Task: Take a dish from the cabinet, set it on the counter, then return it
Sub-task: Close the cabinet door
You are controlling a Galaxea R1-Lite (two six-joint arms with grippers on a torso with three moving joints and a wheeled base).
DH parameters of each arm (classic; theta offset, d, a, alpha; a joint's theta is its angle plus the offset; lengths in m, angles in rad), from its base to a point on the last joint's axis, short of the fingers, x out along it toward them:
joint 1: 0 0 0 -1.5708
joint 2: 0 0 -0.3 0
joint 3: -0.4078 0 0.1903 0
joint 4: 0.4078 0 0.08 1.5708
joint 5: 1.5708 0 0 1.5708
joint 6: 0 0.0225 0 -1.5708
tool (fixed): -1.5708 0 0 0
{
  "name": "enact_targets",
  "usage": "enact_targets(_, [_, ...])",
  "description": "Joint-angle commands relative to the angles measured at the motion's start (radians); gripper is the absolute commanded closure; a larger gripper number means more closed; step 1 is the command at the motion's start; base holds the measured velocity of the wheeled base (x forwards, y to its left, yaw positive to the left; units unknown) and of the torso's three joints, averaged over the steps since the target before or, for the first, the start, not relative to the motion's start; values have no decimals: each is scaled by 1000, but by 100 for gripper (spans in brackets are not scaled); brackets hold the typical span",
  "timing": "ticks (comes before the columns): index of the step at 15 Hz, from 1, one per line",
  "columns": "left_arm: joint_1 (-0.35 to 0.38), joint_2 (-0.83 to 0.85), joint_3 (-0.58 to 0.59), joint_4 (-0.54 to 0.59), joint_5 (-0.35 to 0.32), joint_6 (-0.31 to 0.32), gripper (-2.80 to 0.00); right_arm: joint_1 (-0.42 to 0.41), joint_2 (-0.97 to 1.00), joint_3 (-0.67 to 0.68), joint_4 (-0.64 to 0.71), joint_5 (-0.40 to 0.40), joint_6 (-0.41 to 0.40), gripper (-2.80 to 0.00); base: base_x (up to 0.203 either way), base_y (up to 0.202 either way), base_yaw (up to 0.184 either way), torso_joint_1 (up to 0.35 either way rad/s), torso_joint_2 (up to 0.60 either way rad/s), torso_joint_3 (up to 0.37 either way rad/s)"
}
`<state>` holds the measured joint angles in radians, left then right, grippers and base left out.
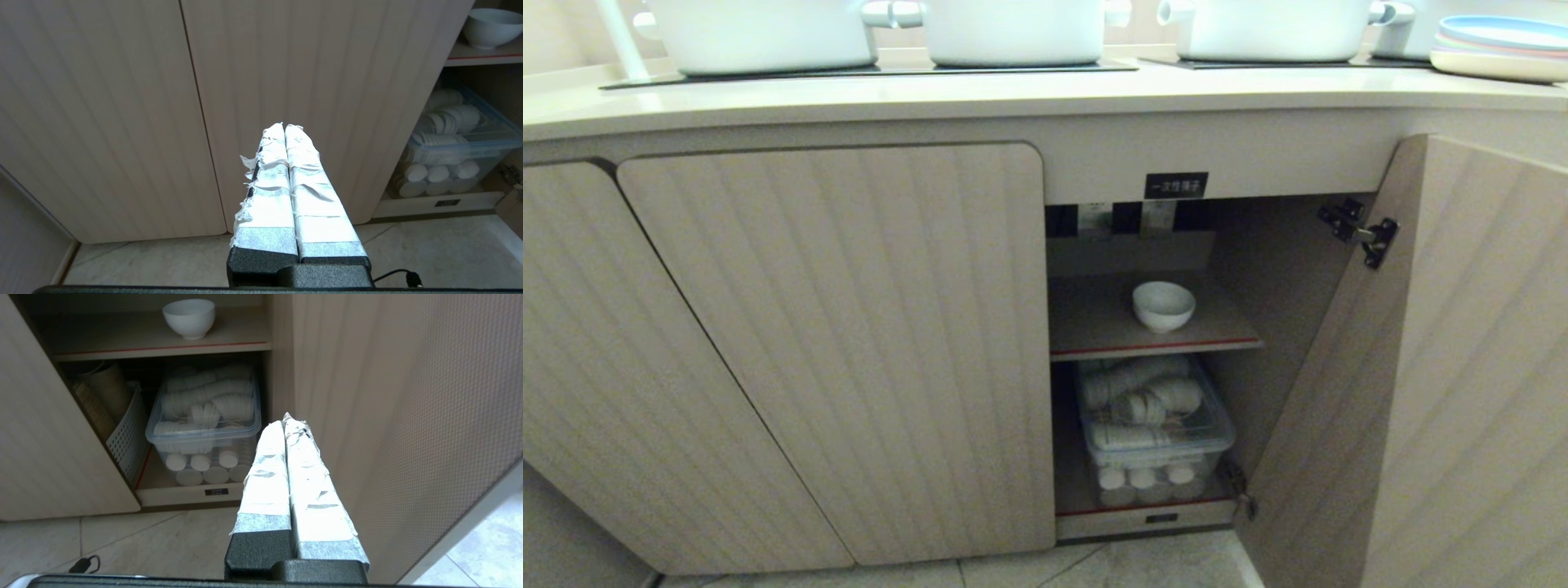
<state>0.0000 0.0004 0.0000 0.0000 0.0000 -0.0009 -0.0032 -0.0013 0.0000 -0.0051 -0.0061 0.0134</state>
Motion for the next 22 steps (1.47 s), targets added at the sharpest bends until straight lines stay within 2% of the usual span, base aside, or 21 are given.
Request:
enact_targets(1, [0,0,0,0,0,-1,0,0,1,0,0,0,0,0,0,0,0,0,0,0])
enact_targets(15, [0,0,0,0,0,-1,0,0,1,0,0,0,0,0,0,0,0,0,0,0])
enact_targets(22, [0,0,0,0,0,-1,0,0,1,0,0,0,0,0,-172,0,-1,2,1,3])
